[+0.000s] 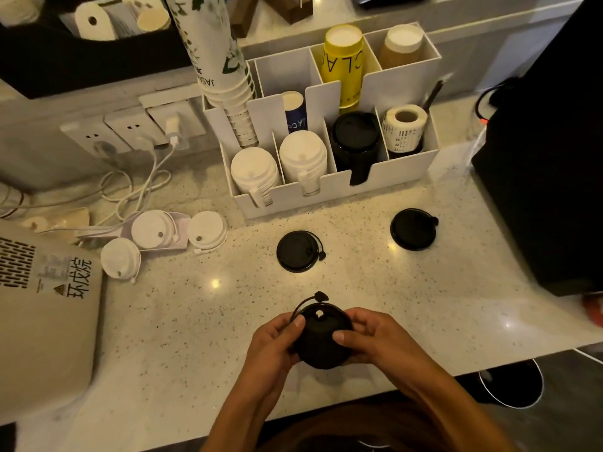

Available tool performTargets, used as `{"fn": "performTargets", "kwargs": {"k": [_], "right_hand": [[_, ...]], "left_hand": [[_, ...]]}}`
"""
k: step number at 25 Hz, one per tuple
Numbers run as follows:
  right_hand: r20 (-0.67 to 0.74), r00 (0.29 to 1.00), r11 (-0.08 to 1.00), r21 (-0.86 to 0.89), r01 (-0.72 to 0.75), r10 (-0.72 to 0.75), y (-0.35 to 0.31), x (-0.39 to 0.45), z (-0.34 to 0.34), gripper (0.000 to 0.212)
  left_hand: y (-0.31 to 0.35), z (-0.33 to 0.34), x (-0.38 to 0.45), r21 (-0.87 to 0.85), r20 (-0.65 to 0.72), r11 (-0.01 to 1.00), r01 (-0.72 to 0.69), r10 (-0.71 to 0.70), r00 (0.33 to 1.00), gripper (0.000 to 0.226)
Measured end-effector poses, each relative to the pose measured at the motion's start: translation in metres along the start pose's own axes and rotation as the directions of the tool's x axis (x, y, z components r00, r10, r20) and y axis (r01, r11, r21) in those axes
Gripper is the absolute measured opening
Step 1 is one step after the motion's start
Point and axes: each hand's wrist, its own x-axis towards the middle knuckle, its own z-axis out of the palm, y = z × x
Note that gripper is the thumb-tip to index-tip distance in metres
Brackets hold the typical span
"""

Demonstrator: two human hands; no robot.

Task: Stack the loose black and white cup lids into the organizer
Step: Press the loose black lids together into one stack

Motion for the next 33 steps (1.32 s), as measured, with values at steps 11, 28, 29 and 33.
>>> {"fn": "performTargets", "kwargs": {"k": [11,28,29,33], "right_hand": [[-0.142,0.889,0.659,-0.723,0.208,-0.436,0.024,0.006,0.006,0.104],[-0.341,0.763,0.699,-0.688,0.195,-0.549,0.016,0.014,-0.027,0.097],[-0.347,0.760,0.700,-0.688,0.193,-0.550,0.017,0.013,-0.027,0.097],[-0.364,0.757,0.709,-0.682,0.181,-0.543,0.020,0.009,-0.029,0.096]], "left_hand": [[0.016,0.038,0.014,0.134,-0.033,0.991,0.017,-0.013,0.999,0.021],[0.080,-0.015,0.151,0.869,0.488,-0.188,-0.457,0.178,0.854,0.109],[0.082,-0.014,0.155,0.863,0.499,-0.183,-0.472,0.154,0.853,0.110],[0.077,-0.011,0.148,0.877,0.479,-0.132,-0.462,0.182,0.859,0.107]]}}
